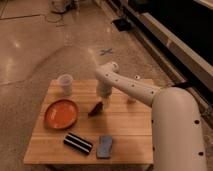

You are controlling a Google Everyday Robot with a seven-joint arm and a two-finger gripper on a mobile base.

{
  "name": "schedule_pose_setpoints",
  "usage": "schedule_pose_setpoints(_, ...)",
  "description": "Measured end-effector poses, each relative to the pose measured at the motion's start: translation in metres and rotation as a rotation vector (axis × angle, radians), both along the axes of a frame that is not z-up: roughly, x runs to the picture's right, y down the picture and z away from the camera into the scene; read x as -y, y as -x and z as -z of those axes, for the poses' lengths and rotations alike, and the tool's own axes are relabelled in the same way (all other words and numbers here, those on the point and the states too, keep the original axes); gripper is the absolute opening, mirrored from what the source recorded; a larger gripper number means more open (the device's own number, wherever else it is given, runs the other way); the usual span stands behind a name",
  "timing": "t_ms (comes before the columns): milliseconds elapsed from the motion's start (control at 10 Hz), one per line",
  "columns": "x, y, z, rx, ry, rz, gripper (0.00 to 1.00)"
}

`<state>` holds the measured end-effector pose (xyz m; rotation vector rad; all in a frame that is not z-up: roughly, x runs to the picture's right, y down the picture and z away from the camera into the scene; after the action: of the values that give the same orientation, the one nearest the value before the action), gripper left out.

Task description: Drag the pepper across the table

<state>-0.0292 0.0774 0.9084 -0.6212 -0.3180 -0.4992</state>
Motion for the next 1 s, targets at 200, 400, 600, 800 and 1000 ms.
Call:
schedule_pose_setpoints(200, -0.007, 0.006, -0.01, 0.01, 0.008, 0.017, 0.65)
schedule_pose_setpoints(400, -0.007, 0.005, -0.024, 0.01, 0.003, 0.017, 0.64)
schedule_pose_setpoints(600, -0.005, 0.001, -0.031, 0.007, -0.001, 0.011, 0.47)
schedule_pose_setpoints(800, -0.005, -0.002, -0.032, 0.009, 0.003, 0.005, 0.3)
schedule_pose_setpoints(1000, -0.008, -0.008, -0.024, 0.026, 0.015, 0.004, 0.07)
